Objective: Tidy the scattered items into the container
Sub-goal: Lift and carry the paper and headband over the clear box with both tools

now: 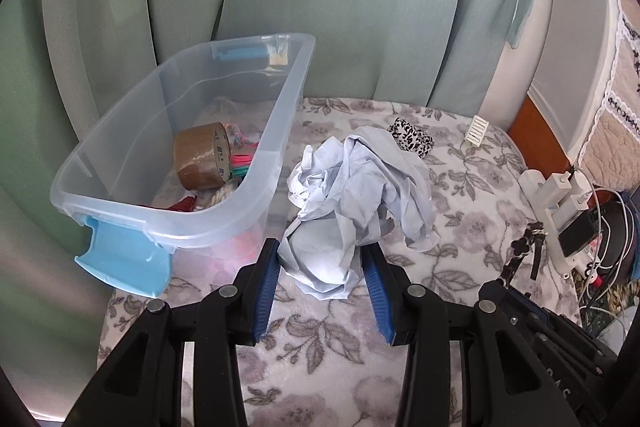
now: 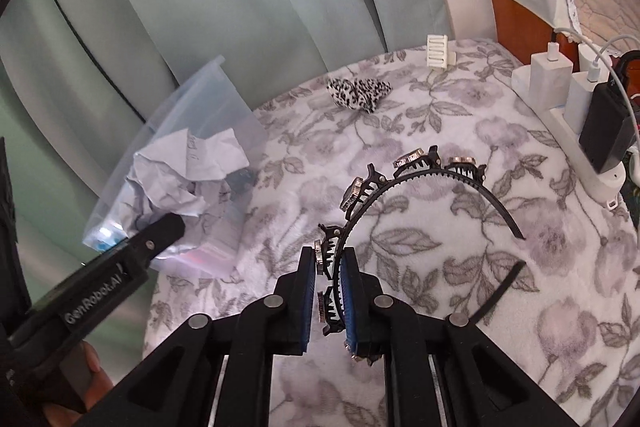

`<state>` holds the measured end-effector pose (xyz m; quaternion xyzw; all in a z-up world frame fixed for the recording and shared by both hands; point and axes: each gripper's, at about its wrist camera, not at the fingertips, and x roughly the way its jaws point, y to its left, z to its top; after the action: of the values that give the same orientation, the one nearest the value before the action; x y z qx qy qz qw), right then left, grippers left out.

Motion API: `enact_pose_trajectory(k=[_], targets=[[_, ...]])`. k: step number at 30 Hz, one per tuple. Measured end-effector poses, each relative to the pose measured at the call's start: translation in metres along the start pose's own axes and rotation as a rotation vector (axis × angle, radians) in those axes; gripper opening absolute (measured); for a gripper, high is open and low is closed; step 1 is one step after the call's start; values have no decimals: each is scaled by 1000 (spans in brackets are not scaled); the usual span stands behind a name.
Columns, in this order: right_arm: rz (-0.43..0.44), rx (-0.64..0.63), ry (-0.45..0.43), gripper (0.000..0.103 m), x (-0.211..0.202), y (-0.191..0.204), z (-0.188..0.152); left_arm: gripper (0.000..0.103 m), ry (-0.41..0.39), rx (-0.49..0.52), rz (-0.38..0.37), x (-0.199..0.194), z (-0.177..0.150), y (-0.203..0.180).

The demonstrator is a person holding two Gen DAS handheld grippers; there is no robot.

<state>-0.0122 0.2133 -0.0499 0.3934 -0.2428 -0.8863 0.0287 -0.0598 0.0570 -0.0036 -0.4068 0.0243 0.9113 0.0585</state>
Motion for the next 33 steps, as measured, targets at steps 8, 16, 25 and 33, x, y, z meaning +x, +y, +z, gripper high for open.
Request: enact_pose_trajectory(k=[8,16,25,33], targets=[[89,1,-156,14,-63,14,13,44,-81,33,18,-45,1,-10],[110,6,-278,14,-113,16,20,44,-131,61,-3,-78,3,-22],[107,-4,-409,14,-161,20,31,44,-220,33,-5,-110,25,-25],[134,-32,-512,14,-193,50,59,44,-322,-95,-41,-148,63,1]])
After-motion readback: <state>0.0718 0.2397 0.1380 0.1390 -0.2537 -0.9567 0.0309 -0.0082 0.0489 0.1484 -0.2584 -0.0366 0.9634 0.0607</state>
